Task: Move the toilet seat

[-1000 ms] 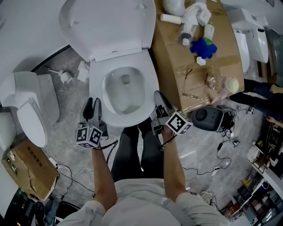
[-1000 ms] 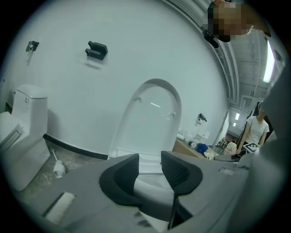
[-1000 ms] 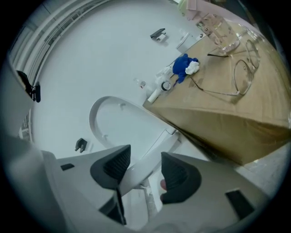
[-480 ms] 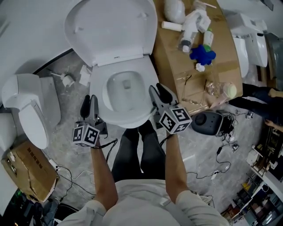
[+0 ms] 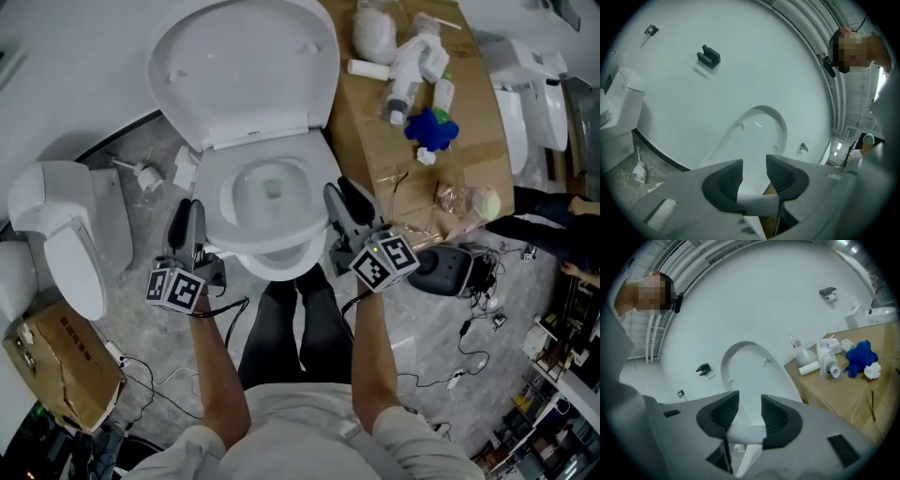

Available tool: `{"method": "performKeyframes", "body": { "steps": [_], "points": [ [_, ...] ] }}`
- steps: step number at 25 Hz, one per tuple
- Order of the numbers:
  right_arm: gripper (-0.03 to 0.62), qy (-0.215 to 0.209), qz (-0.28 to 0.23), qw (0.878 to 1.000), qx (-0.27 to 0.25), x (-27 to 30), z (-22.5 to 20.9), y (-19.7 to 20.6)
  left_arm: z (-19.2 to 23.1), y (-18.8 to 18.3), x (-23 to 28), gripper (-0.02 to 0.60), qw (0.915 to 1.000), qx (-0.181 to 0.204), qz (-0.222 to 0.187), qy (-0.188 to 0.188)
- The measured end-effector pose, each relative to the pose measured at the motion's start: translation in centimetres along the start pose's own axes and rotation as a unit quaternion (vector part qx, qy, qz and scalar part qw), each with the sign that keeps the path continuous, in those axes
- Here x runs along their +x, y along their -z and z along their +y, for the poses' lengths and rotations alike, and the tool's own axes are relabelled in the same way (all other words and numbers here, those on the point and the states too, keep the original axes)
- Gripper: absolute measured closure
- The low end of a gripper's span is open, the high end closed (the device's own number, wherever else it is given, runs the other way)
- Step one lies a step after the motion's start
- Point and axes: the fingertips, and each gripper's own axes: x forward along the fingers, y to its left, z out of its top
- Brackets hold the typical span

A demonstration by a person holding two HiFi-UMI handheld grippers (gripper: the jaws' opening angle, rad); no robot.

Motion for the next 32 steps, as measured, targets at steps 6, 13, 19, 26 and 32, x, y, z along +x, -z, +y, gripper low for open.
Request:
{"method": "performKeyframes", "body": {
  "steps": [6,13,19,26,32],
  "points": [
    [0.444,-0.010,-0.015,1.000,0.000,1.0,0.4,-1.7,-1.0,-2.0,0.5,0.426,0.9993,0.032,-0.012,0.015],
    [0.444,-0.006,-0.037,0.999,0.011,2.4,-0.1,-3.7,-1.6,-4.2,2.4,0.488,0.9893,0.145,-0.001,0.008],
    [0.444,0.000,-0.051,0.999,0.015,3.8,-0.3,-5.1,-3.3,-6.7,4.7,0.494,0.9787,0.204,-0.022,0.008],
    [0.444,-0.015,-0.065,0.998,0.011,5.8,-0.6,-7.2,-4.1,-8.7,6.1,0.494,0.9726,0.229,-0.039,0.000],
    [0.444,-0.025,-0.073,0.997,0.007,7.1,-0.6,-8.3,-4.3,-9.7,7.0,0.494,0.9703,0.237,-0.047,-0.003]
  ]
}}
